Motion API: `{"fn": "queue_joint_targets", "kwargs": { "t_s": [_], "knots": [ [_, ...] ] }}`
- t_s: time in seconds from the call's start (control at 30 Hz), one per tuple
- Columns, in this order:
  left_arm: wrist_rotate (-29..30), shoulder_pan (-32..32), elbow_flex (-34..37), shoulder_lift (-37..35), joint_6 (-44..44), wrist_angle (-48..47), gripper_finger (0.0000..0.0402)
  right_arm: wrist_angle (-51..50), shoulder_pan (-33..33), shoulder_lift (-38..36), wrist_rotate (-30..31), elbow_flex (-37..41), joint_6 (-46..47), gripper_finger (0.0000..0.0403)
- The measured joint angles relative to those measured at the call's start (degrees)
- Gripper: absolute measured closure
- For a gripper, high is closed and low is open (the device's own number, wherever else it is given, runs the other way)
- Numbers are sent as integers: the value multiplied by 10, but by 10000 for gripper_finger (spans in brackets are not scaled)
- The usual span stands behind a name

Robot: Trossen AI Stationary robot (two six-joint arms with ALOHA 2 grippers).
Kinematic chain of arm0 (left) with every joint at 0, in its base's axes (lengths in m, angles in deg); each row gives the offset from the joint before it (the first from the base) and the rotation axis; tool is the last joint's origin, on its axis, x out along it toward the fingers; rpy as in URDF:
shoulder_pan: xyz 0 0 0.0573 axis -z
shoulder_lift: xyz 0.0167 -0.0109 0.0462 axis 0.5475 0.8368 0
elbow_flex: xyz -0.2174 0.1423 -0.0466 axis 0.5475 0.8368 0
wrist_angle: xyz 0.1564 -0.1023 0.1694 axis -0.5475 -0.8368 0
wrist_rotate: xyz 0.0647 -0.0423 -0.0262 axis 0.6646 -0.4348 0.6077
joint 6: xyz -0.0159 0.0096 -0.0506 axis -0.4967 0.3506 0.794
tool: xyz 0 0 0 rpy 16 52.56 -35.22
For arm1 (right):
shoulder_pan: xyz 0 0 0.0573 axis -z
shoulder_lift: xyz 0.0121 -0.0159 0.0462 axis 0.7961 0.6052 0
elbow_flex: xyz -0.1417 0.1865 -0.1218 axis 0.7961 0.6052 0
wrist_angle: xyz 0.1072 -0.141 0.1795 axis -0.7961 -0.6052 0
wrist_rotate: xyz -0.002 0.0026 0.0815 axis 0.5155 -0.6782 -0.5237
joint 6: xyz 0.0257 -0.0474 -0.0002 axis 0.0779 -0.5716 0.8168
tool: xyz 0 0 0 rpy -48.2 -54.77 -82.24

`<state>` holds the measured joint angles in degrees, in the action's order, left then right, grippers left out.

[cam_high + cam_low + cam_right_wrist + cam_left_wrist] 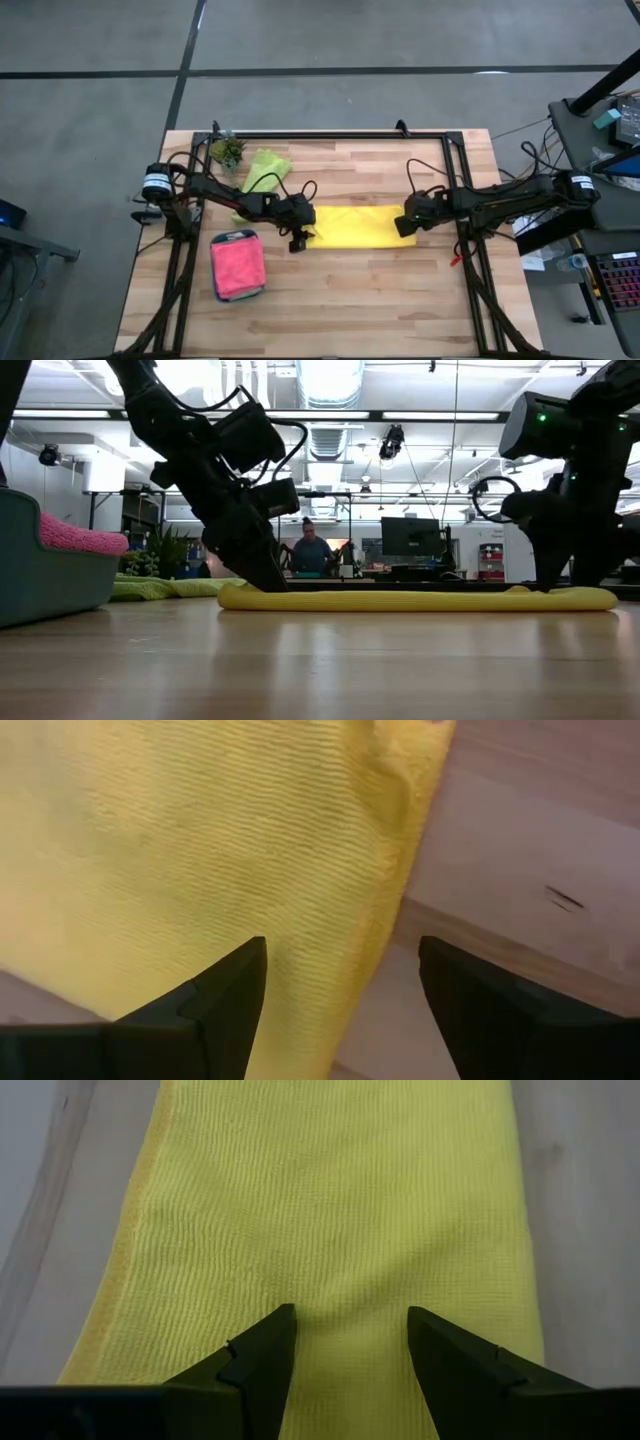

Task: Fold microfiber towels
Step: Fold the yellow microfiber cloth

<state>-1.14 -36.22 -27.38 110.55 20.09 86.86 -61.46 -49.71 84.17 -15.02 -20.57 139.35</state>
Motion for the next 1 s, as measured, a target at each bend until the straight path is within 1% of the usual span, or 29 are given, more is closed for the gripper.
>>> {"fn": "queue_joint_targets", "kwargs": {
  "t_s": [0.2,0.27,0.47,0.57,0.63,0.7,0.77,1.0],
  "knots": [
    [9,0,0,0,0,-3,221,24,0,1,0,11,-3,153],
    [10,0,0,0,0,-4,221,61,0,1,0,23,-3,154],
    [10,0,1,0,0,-5,221,235,0,1,-13,74,-10,154],
    [10,0,1,0,0,-5,221,283,0,1,-15,92,-12,155],
    [11,0,1,0,0,-6,221,292,0,0,-13,98,-11,164],
    [12,0,1,0,0,-6,221,293,0,0,-9,101,-11,184],
    [12,0,1,0,0,-6,221,291,0,0,-3,101,-13,213],
    [13,0,3,-21,1,-26,221,287,0,0,0,102,-14,354]
  ]
}}
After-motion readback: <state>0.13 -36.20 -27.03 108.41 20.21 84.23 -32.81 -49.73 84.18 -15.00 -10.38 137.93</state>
